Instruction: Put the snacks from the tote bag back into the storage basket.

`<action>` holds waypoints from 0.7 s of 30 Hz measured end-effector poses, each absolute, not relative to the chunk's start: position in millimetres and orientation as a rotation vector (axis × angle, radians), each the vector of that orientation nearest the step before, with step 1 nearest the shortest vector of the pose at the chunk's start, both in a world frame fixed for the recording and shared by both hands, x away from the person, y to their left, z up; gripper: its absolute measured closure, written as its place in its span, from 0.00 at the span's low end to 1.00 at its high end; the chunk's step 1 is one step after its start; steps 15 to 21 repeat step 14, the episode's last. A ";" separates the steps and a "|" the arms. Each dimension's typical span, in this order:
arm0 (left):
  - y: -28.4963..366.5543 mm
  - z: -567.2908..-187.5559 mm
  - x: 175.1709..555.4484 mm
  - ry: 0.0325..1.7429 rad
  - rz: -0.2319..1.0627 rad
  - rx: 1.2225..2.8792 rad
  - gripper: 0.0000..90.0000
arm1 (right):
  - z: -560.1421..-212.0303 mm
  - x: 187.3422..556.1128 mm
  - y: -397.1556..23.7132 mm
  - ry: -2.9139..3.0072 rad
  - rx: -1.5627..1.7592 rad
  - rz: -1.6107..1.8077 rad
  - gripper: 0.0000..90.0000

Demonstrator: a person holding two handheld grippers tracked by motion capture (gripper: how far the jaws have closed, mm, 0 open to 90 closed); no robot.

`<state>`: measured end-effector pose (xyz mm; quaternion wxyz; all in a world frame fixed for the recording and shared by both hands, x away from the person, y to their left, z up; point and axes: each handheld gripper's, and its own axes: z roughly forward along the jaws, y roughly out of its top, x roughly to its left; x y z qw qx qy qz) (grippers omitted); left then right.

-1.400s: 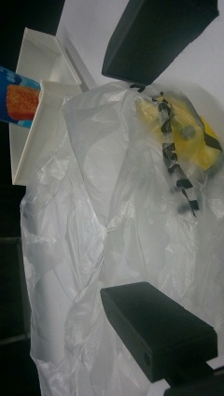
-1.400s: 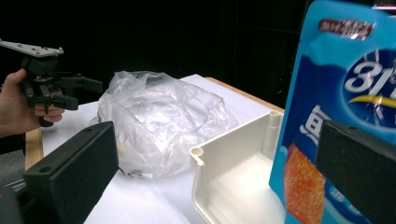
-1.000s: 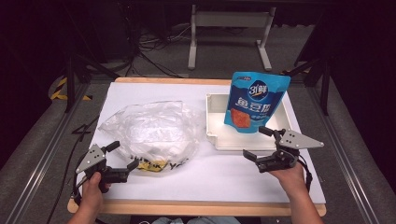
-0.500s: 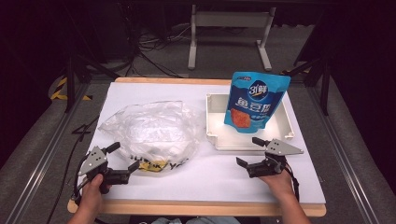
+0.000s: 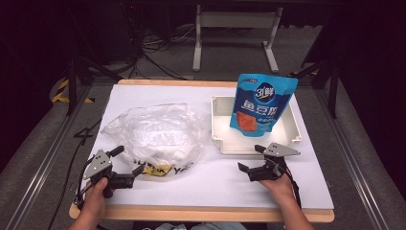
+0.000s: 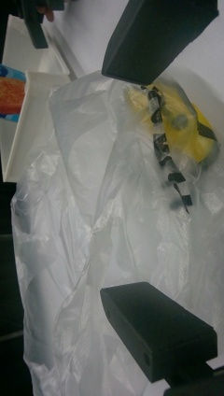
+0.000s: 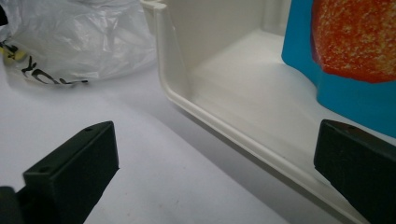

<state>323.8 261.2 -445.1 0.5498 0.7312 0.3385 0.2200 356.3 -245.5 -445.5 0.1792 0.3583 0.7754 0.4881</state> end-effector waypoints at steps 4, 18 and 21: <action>260.4 -444.2 323.3 0.790 0.524 1.753 0.00 | -445.5 355.7 -243.2 2.193 1.007 1.348 0.00; 260.6 -445.3 324.2 0.800 0.514 1.730 0.00 | -445.0 353.0 -241.4 2.179 0.978 1.330 0.00; 260.6 -445.3 324.2 0.800 0.514 1.730 0.00 | -445.0 353.0 -241.4 2.179 0.978 1.330 0.00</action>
